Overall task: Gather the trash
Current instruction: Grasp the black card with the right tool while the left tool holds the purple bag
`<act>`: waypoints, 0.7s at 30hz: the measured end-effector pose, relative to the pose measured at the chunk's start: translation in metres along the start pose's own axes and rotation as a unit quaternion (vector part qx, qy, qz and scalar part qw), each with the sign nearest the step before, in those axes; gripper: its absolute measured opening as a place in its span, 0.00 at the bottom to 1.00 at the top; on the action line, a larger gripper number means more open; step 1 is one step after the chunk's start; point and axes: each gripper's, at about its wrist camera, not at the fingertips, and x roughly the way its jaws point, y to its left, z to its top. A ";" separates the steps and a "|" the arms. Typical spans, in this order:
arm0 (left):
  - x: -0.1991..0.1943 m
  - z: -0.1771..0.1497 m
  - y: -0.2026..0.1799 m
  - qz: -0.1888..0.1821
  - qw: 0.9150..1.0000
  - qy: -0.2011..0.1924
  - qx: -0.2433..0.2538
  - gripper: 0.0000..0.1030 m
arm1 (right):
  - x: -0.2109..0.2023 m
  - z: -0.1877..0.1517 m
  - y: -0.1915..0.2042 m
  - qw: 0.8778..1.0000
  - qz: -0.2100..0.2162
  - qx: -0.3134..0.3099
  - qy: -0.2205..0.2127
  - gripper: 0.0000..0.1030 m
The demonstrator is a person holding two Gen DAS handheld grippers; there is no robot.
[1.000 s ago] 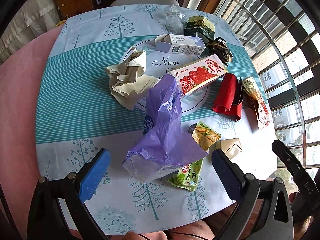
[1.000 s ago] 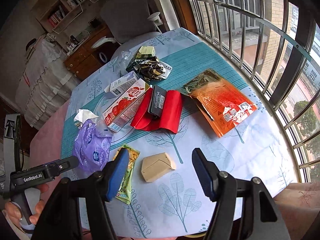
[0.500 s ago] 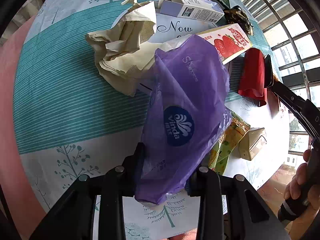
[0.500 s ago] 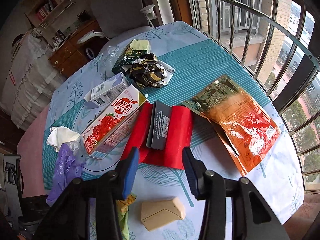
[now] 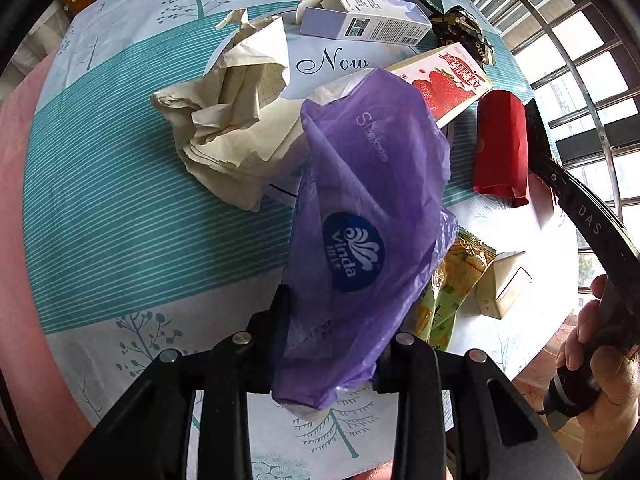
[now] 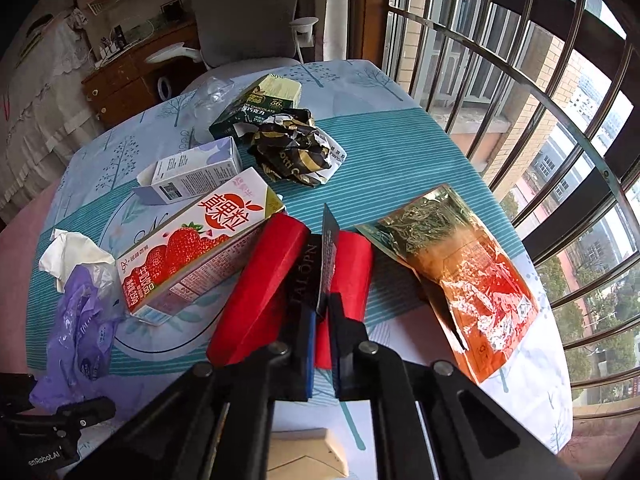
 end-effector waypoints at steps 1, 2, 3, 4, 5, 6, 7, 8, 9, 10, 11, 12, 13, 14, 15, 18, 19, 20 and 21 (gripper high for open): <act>-0.001 0.001 0.003 -0.001 1.000 -0.001 -0.001 0.29 | -0.005 0.001 0.001 1.000 -0.010 -0.010 -0.008 0.03; -0.001 0.004 0.003 -0.002 1.000 -0.002 -0.001 0.29 | -0.010 0.001 0.002 1.000 -0.019 -0.019 -0.015 0.02; -0.002 0.004 0.003 -0.003 1.000 -0.003 -0.001 0.29 | -0.014 0.002 0.003 0.999 -0.029 -0.026 -0.021 0.02; -0.005 0.003 0.005 -0.004 1.000 -0.006 0.000 0.29 | -0.018 0.003 0.003 0.999 -0.036 -0.030 -0.026 0.02; -0.007 0.003 0.004 -0.004 1.000 -0.008 0.001 0.29 | -0.022 0.004 0.003 0.998 -0.043 -0.033 -0.030 0.02; -0.009 0.001 0.003 -0.005 1.000 -0.010 0.002 0.29 | -0.025 0.006 0.003 0.997 -0.052 -0.037 -0.034 0.02; -0.017 0.001 0.004 -0.007 1.000 -0.012 0.004 0.29 | -0.030 0.006 0.004 0.996 -0.062 -0.043 -0.040 0.02; -0.020 0.000 0.002 -0.008 1.000 -0.016 0.005 0.29 | -0.034 0.006 0.005 0.995 -0.077 -0.052 -0.047 0.02; -0.022 0.000 0.000 -0.010 1.000 -0.019 0.007 0.29 | -0.038 0.006 0.006 0.993 -0.087 -0.062 -0.054 0.02; -0.024 0.000 -0.003 -0.012 1.000 -0.022 0.009 0.29 | -0.042 0.007 0.008 0.991 -0.093 -0.070 -0.060 0.02; -0.027 -0.001 -0.004 -0.013 1.000 -0.026 0.010 0.29 | -0.046 0.007 0.008 0.991 -0.095 -0.074 -0.064 0.02; -0.030 -0.003 -0.006 -0.013 0.999 -0.029 0.011 0.29 | -0.051 0.007 0.008 0.990 -0.098 -0.077 -0.069 0.02; -0.034 -0.005 -0.008 -0.013 0.999 -0.034 0.013 0.29 | -0.055 0.008 0.008 0.989 -0.099 -0.078 -0.072 0.02; -0.037 -0.006 -0.010 -0.013 0.999 -0.038 0.014 0.29 | -0.060 0.007 0.007 0.989 -0.099 -0.078 -0.076 0.02; -0.040 -0.008 -0.011 -0.014 0.999 -0.042 0.014 0.29 | -0.064 0.007 0.006 0.989 -0.098 -0.077 -0.078 0.02; -0.051 -0.016 -0.017 -0.014 0.998 -0.055 0.016 0.29 | -0.078 0.001 0.003 0.988 -0.096 -0.079 -0.086 0.02; -0.056 -0.020 -0.021 -0.012 0.998 -0.060 0.016 0.29 | -0.081 -0.001 0.003 0.989 -0.093 -0.079 -0.087 0.02; -0.059 -0.022 -0.024 -0.011 0.998 -0.064 0.015 0.29 | -0.085 -0.004 0.001 0.989 -0.089 -0.079 -0.088 0.02; -0.062 -0.026 -0.026 -0.010 0.998 -0.068 0.014 0.29 | -0.089 -0.008 0.000 0.989 -0.085 -0.079 -0.088 0.02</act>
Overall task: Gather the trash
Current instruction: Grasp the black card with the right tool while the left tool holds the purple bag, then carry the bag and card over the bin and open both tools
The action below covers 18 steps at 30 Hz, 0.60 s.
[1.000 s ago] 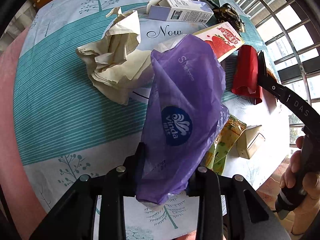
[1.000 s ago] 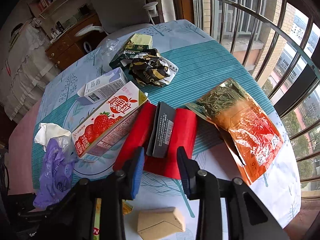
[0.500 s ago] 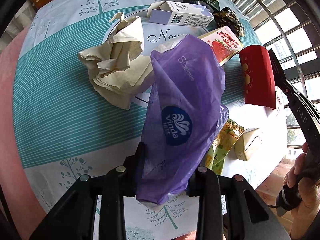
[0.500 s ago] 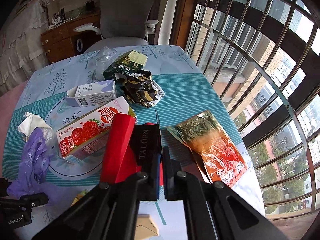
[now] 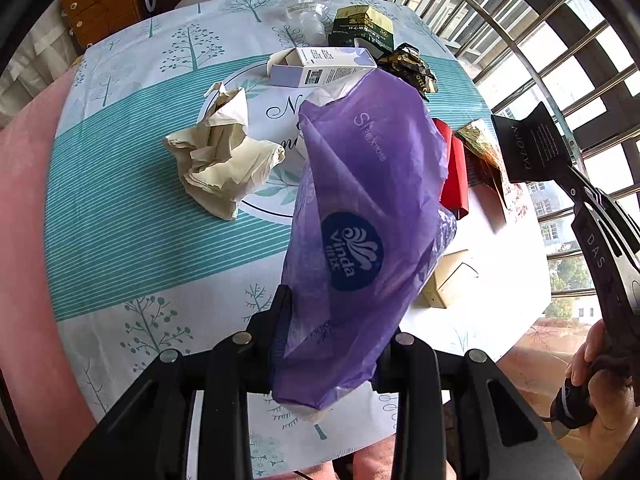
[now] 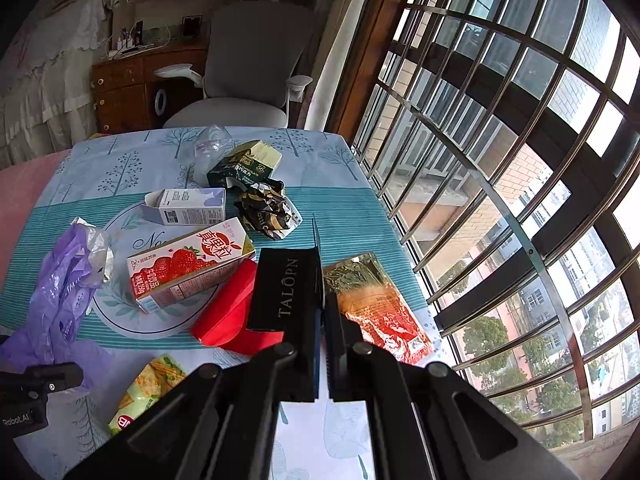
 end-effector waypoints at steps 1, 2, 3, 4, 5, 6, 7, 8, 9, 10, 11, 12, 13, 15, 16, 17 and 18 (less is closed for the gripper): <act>-0.005 -0.003 -0.004 0.002 1.000 -0.005 -0.002 0.29 | -0.004 -0.003 -0.002 1.000 0.005 0.000 -0.001 0.02; -0.009 -0.007 -0.007 0.005 1.000 -0.010 -0.003 0.29 | -0.008 -0.008 -0.003 1.000 0.012 -0.001 -0.002 0.02; -0.013 -0.011 -0.011 0.008 1.000 -0.016 -0.005 0.29 | -0.013 -0.013 -0.005 1.000 0.019 -0.001 -0.003 0.02; -0.018 -0.016 -0.016 0.012 1.000 -0.023 -0.008 0.29 | -0.018 -0.018 -0.007 1.000 0.026 -0.002 -0.006 0.02; -0.023 -0.023 -0.020 0.016 0.999 -0.031 -0.011 0.29 | -0.023 -0.023 -0.009 0.999 0.035 -0.004 -0.008 0.02; -0.028 -0.032 -0.026 0.020 0.999 -0.038 -0.015 0.29 | -0.029 -0.030 -0.011 0.999 0.045 -0.007 -0.011 0.02; -0.032 -0.041 -0.031 0.023 0.998 -0.046 -0.021 0.29 | -0.033 -0.036 -0.013 0.998 0.055 -0.011 -0.013 0.02; -0.036 -0.051 -0.037 0.027 0.998 -0.053 -0.029 0.29 | -0.039 -0.044 -0.015 0.998 0.066 -0.017 -0.015 0.02; -0.040 -0.060 -0.043 0.031 0.997 -0.060 -0.038 0.29 | -0.045 -0.051 -0.018 0.996 0.079 -0.024 -0.017 0.02; -0.046 -0.074 -0.048 0.033 0.996 -0.067 -0.049 0.29 | -0.052 -0.060 -0.021 0.995 0.093 -0.031 -0.019 0.02; -0.050 -0.085 -0.053 0.036 0.995 -0.074 -0.059 0.29 | -0.058 -0.069 -0.024 0.993 0.106 -0.039 -0.021 0.02; -0.053 -0.098 -0.060 0.040 0.993 -0.082 -0.070 0.29 | -0.064 -0.078 -0.027 0.991 0.120 -0.048 -0.022 0.02; -0.056 -0.110 -0.067 0.044 0.992 -0.088 -0.080 0.29 | -0.069 -0.087 -0.029 0.989 0.132 -0.056 -0.024 0.02; -0.059 -0.135 -0.078 0.049 0.989 -0.096 -0.102 0.29 | -0.080 -0.107 -0.035 0.985 0.154 -0.073 -0.026 0.02; -0.061 -0.150 -0.083 0.049 0.987 -0.098 -0.114 0.29 | -0.084 -0.116 -0.038 0.983 0.163 -0.080 -0.025 0.02; -0.063 -0.165 -0.088 0.049 0.986 -0.099 -0.125 0.29 | -0.089 -0.125 -0.041 0.981 0.172 -0.087 -0.023 0.02; -0.064 -0.177 -0.092 0.049 0.985 -0.100 -0.133 0.29 | -0.094 -0.136 -0.044 0.978 0.185 -0.093 -0.021 0.02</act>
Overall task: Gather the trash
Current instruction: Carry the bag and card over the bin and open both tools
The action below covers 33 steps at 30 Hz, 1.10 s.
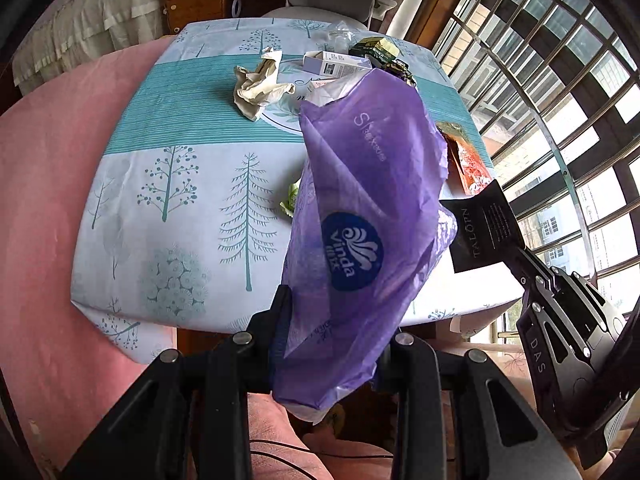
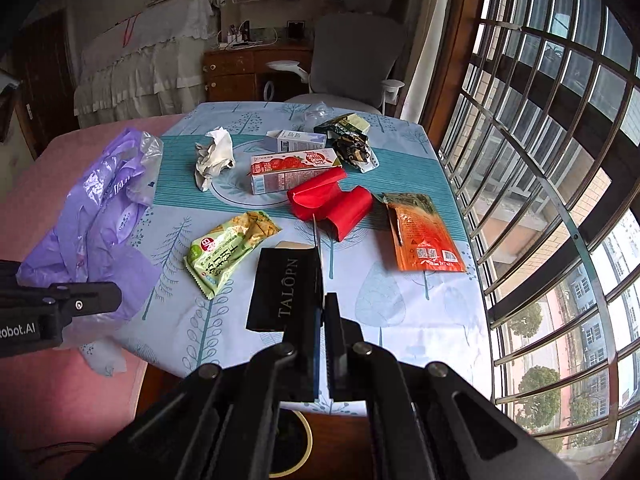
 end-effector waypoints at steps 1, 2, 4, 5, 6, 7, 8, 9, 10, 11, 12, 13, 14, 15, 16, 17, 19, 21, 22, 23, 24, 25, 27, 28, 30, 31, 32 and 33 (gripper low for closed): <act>-0.004 -0.015 -0.001 0.002 1.000 -0.001 -0.009 0.29 | -0.006 -0.009 0.000 1.000 0.012 -0.005 0.002 0.02; -0.005 -0.027 -0.002 0.003 1.000 0.001 -0.016 0.29 | -0.011 -0.018 0.001 1.000 0.022 -0.010 0.003 0.02; -0.006 -0.052 -0.003 0.005 1.000 0.010 -0.028 0.29 | -0.019 -0.037 0.003 0.999 0.040 -0.019 0.010 0.02; -0.006 -0.064 -0.004 0.007 0.999 0.015 -0.032 0.29 | -0.023 -0.046 0.003 0.998 0.049 -0.020 0.016 0.02; -0.005 -0.075 -0.005 0.008 0.999 0.021 -0.035 0.29 | -0.025 -0.056 0.004 0.998 0.060 -0.019 0.024 0.02; -0.004 -0.086 -0.006 0.010 0.999 0.027 -0.035 0.29 | -0.026 -0.064 0.005 0.997 0.069 -0.019 0.032 0.02; -0.002 -0.095 -0.006 0.014 0.999 0.034 -0.034 0.29 | -0.026 -0.073 0.006 0.996 0.078 -0.019 0.041 0.02; 0.000 -0.104 -0.008 0.017 0.999 0.040 -0.033 0.29 | -0.026 -0.082 0.008 0.995 0.084 -0.021 0.050 0.02; 0.003 -0.112 -0.009 0.019 0.998 0.046 -0.031 0.29 | -0.025 -0.090 0.010 0.994 0.088 -0.022 0.057 0.02; 0.006 -0.120 -0.010 0.022 0.998 0.053 -0.029 0.29 | -0.024 -0.098 0.011 0.993 0.093 -0.021 0.065 0.02; 0.010 -0.128 -0.011 0.024 0.998 0.060 -0.027 0.29 | -0.021 -0.106 0.011 0.992 0.098 -0.018 0.073 0.02; 0.015 -0.135 -0.013 0.025 0.997 0.067 -0.025 0.29 | -0.020 -0.112 0.013 0.992 0.101 -0.015 0.079 0.02; 0.021 -0.142 -0.014 0.026 0.997 0.074 -0.021 0.29 | -0.017 -0.122 0.013 0.991 0.105 -0.010 0.088 0.02; 0.026 -0.148 -0.015 0.028 0.996 0.080 -0.017 0.29 | -0.014 -0.129 0.014 0.990 0.107 -0.006 0.096 0.02; 0.034 -0.153 -0.016 0.028 0.996 0.087 -0.012 0.29 | -0.010 -0.137 0.015 0.989 0.109 -0.002 0.104 0.02; 0.043 -0.159 -0.016 0.029 0.995 0.094 -0.007 0.29 | -0.004 -0.146 0.017 0.987 0.111 0.002 0.113 0.02; 0.062 -0.170 -0.016 0.029 0.994 0.109 -0.001 0.29 | 0.009 -0.162 0.019 0.985 0.112 0.009 0.131 0.02; 0.085 -0.180 -0.014 0.027 0.992 0.121 0.000 0.29 | 0.028 -0.181 0.021 0.982 0.111 0.020 0.152 0.02; 0.100 -0.185 -0.012 0.025 0.992 0.126 -0.001 0.29 | 0.039 -0.191 0.022 0.980 0.110 0.027 0.164 0.02; 0.112 -0.189 -0.010 0.024 0.991 0.129 -0.002 0.29 | 0.052 -0.202 0.024 0.977 0.111 0.035 0.176 0.02; 0.126 -0.194 -0.008 0.023 0.991 0.132 -0.002 0.29 | 0.064 -0.212 0.025 0.976 0.111 0.041 0.185 0.02; 0.142 -0.197 -0.005 0.022 0.991 0.134 -0.002 0.29 | 0.077 -0.223 0.028 0.974 0.111 0.046 0.194 0.02; 0.175 -0.205 0.001 0.019 0.990 0.138 -0.004 0.29 | 0.107 -0.246 0.034 0.970 0.112 0.056 0.210 0.02; 0.191 -0.209 0.005 0.017 0.990 0.141 -0.005 0.29 | 0.121 -0.256 0.036 0.968 0.112 0.059 0.215 0.02; 0.223 -0.218 0.011 0.009 0.989 0.147 -0.007 0.29 | 0.151 -0.278 0.043 0.966 0.110 0.065 0.227 0.02; 0.241 -0.222 0.016 0.005 0.989 0.150 -0.007 0.29 | 0.166 -0.289 0.046 0.964 0.110 0.070 0.231 0.02; 0.258 -0.227 0.019 0.005 0.988 0.153 -0.004 0.29 | 0.181 -0.299 0.049 0.963 0.109 0.074 0.234 0.02; 0.272 -0.231 0.022 0.006 0.988 0.155 0.000 0.29 | 0.196 -0.308 0.050 0.963 0.108 0.077 0.236 0.02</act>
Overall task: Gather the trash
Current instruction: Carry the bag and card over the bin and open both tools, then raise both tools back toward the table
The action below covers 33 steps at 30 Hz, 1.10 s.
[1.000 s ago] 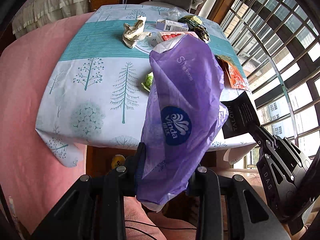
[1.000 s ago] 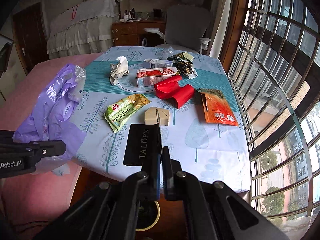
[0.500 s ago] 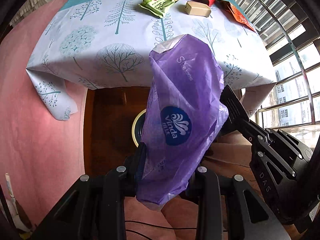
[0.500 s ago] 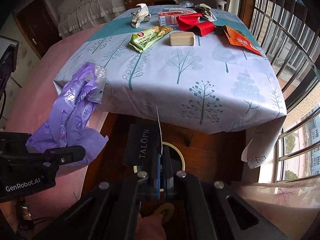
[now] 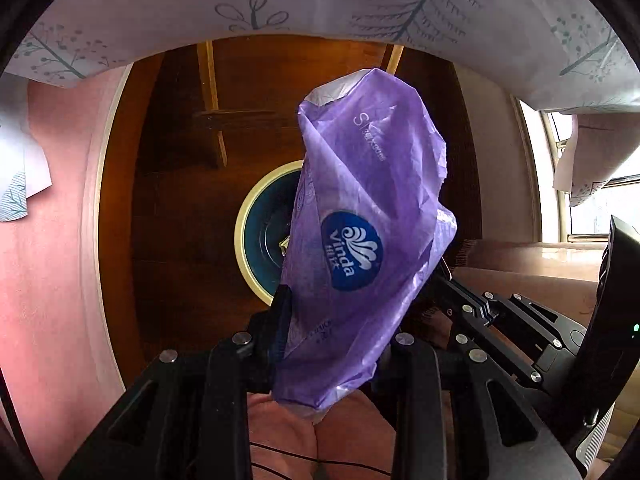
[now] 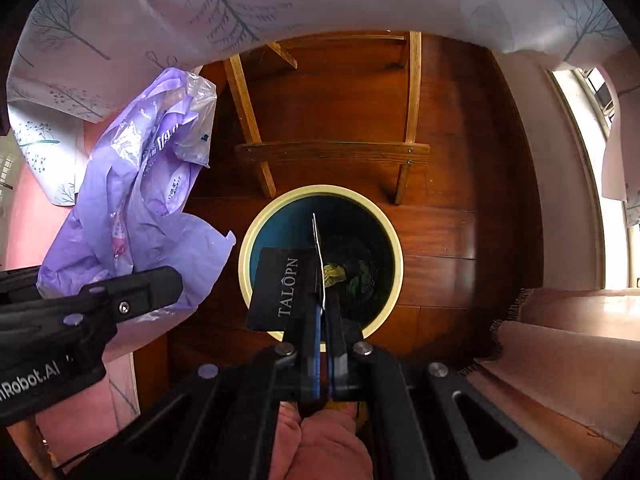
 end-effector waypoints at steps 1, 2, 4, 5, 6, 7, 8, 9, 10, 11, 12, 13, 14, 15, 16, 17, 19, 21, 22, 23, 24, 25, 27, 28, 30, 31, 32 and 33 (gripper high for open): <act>0.016 -0.001 0.002 0.001 1.000 0.002 0.005 0.30 | 0.016 -0.002 -0.002 1.000 -0.001 0.003 0.002 0.02; 0.032 0.000 0.005 0.003 1.000 0.005 0.009 0.30 | 0.031 -0.004 -0.004 1.000 -0.002 0.007 0.005 0.02; 0.059 -0.001 0.011 0.011 1.000 0.012 0.017 0.30 | 0.062 -0.005 -0.010 1.000 -0.005 0.014 0.013 0.02; 0.071 -0.003 0.016 0.012 1.000 0.014 0.021 0.30 | 0.074 -0.006 -0.012 1.000 -0.003 0.017 0.016 0.02; 0.081 -0.003 0.020 0.015 1.000 0.014 0.023 0.34 | 0.086 -0.009 -0.013 1.000 -0.002 0.020 0.019 0.02; 0.091 -0.003 0.023 0.015 0.999 0.015 0.025 0.38 | 0.095 -0.010 -0.016 1.000 0.000 0.022 0.021 0.02; 0.100 -0.003 0.026 0.013 0.999 0.018 0.029 0.52 | 0.105 -0.011 -0.018 0.999 0.002 0.026 0.025 0.02; 0.109 -0.001 0.028 0.012 0.999 0.020 0.032 0.66 | 0.112 -0.012 -0.019 0.999 0.005 0.030 0.028 0.03; 0.115 0.000 0.030 0.018 0.999 0.017 0.034 0.70 | 0.118 -0.013 -0.021 0.999 0.008 0.034 0.030 0.04; 0.120 0.001 0.032 0.022 0.999 0.016 0.037 0.78 | 0.123 -0.013 -0.023 0.999 0.008 0.036 0.031 0.08; 0.125 0.002 0.034 0.026 0.999 0.018 0.038 0.84 | 0.127 -0.014 -0.025 0.999 0.006 0.038 0.030 0.16; 0.129 0.003 0.036 0.028 0.999 0.021 0.037 0.86 | 0.129 -0.014 -0.026 0.999 0.006 0.039 0.028 0.22; 0.130 0.005 0.037 0.029 0.999 0.018 0.035 0.87 | 0.129 -0.014 -0.027 0.999 0.007 0.041 0.026 0.33; 0.130 0.005 0.039 0.032 0.999 0.015 0.034 0.88 | 0.129 -0.014 -0.028 0.999 0.007 0.043 0.023 0.40; 0.129 0.006 0.041 0.035 0.999 0.011 0.034 0.89 | 0.127 -0.015 -0.028 0.999 0.009 0.044 0.021 0.40; 0.127 0.006 0.043 0.038 0.999 0.007 0.034 0.90 | 0.125 -0.015 -0.029 0.999 0.010 0.045 0.018 0.40; 0.121 0.007 0.048 0.043 0.999 -0.001 0.030 0.90 | 0.118 -0.014 -0.028 0.999 0.009 0.049 0.016 0.40; 0.111 0.007 0.048 0.044 0.999 -0.007 0.024 0.90 | 0.112 -0.012 -0.030 0.998 0.011 0.056 0.015 0.40; 0.106 0.011 0.052 0.043 0.999 -0.011 0.022 0.90 | 0.106 -0.012 -0.029 0.998 0.010 0.059 0.015 0.40; 0.098 0.011 0.052 0.042 0.999 -0.016 0.022 0.90 | 0.098 -0.012 -0.027 0.998 0.009 0.061 0.014 0.40; 0.089 0.010 0.050 0.041 0.999 -0.020 0.024 0.90 | 0.088 -0.011 -0.026 0.998 0.012 0.064 0.012 0.40; 0.079 0.008 0.047 0.042 0.998 -0.026 0.029 0.90 | 0.079 -0.011 -0.024 0.998 0.013 0.066 0.010 0.40; 0.055 0.004 0.039 0.043 0.998 -0.036 0.042 0.90 | 0.054 -0.011 -0.019 0.997 0.016 0.069 0.007 0.40; 0.042 0.003 0.037 0.042 0.997 -0.042 0.049 0.90 | 0.043 -0.010 -0.016 0.997 0.017 0.070 0.005 0.40; 0.012 0.000 0.030 0.039 0.996 -0.052 0.058 0.90 | 0.013 -0.010 -0.011 0.997 0.018 0.075 0.001 0.40; -0.005 0.001 0.028 0.036 0.996 -0.058 0.063 0.90 | 0.000 -0.009 -0.009 0.997 0.019 0.076 -0.001 0.40; -0.022 -0.001 0.025 0.033 0.995 -0.064 0.067 0.90 | -0.016 -0.009 -0.005 0.997 0.019 0.076 -0.004 0.40; -0.037 -0.001 0.024 0.031 0.995 -0.069 0.070 0.90 | -0.031 -0.008 -0.003 0.997 0.019 0.076 -0.008 0.40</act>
